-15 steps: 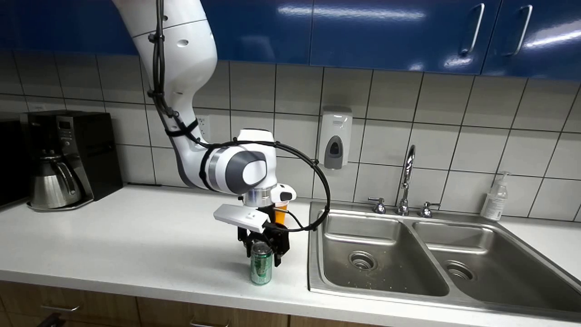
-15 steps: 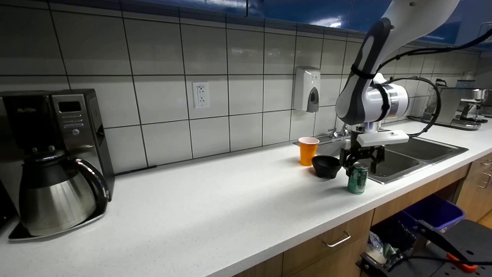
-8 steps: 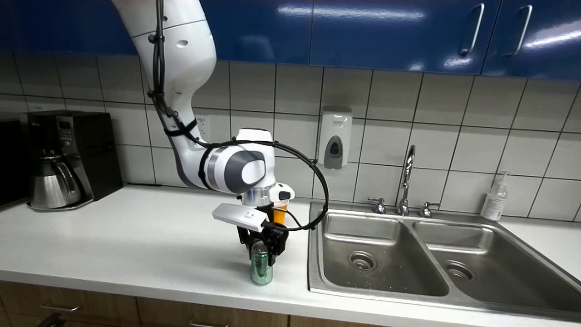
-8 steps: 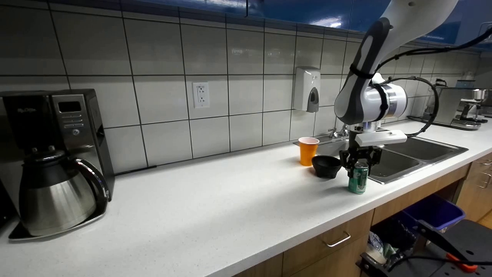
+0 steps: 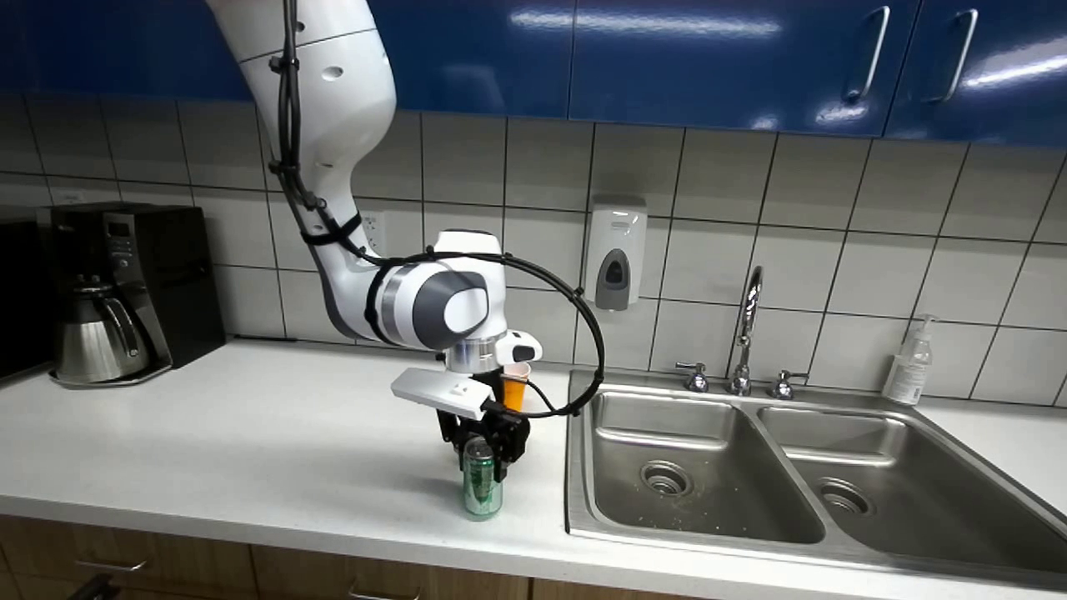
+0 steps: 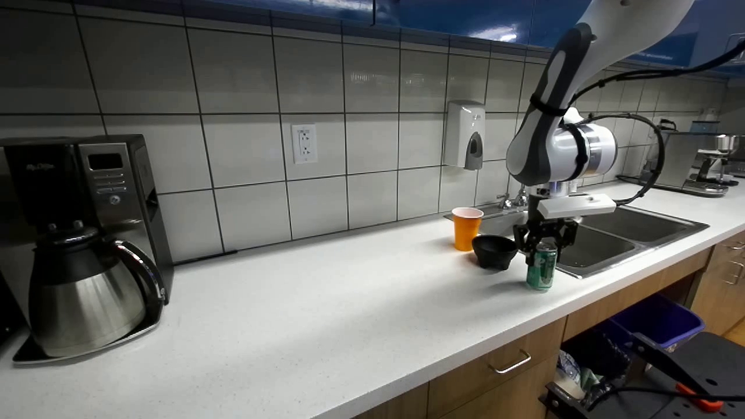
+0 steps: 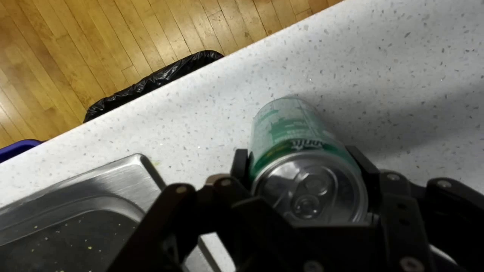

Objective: Pick up the green can and put it in the black bowl

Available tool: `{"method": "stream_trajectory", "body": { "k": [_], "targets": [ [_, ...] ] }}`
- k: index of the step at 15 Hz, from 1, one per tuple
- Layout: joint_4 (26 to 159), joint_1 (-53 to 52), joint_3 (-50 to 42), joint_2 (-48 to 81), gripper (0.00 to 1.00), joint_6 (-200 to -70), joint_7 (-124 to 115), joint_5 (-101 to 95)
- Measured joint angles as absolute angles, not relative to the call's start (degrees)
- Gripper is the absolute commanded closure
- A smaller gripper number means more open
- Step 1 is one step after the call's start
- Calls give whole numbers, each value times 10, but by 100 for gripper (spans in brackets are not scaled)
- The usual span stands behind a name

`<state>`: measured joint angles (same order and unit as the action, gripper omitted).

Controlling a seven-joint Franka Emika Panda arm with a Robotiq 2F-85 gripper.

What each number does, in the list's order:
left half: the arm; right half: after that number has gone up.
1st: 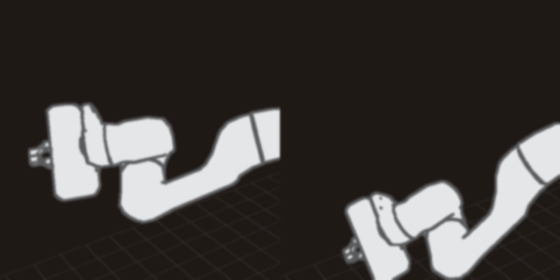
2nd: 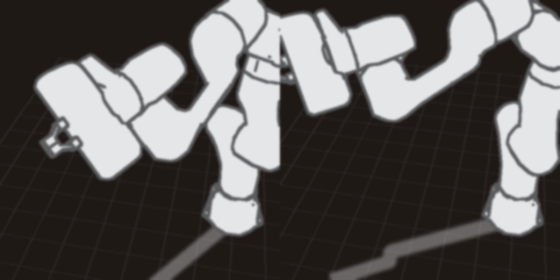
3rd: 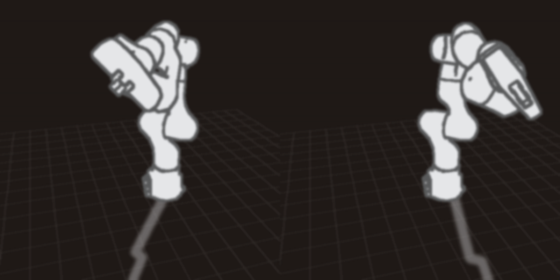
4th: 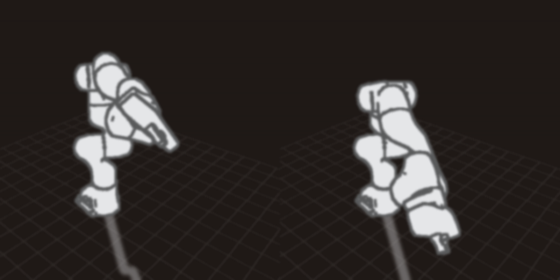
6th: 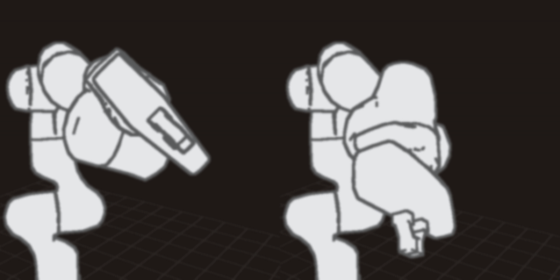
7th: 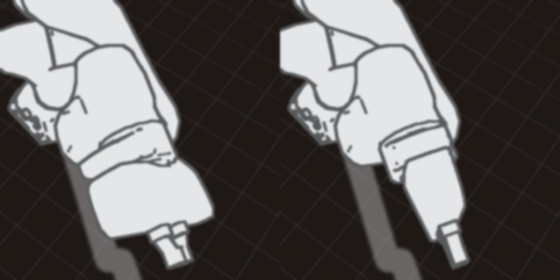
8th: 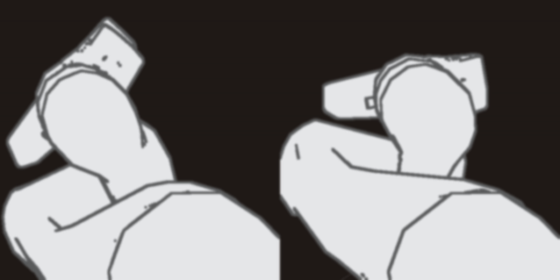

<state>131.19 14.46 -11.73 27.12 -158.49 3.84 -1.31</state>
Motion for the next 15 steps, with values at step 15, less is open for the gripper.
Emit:
{"method": "stream_trajectory", "body": {
  "k": [15],
  "targets": [
    [1344,145,-119,180,61,-1585,38,-13]
  ]
}}
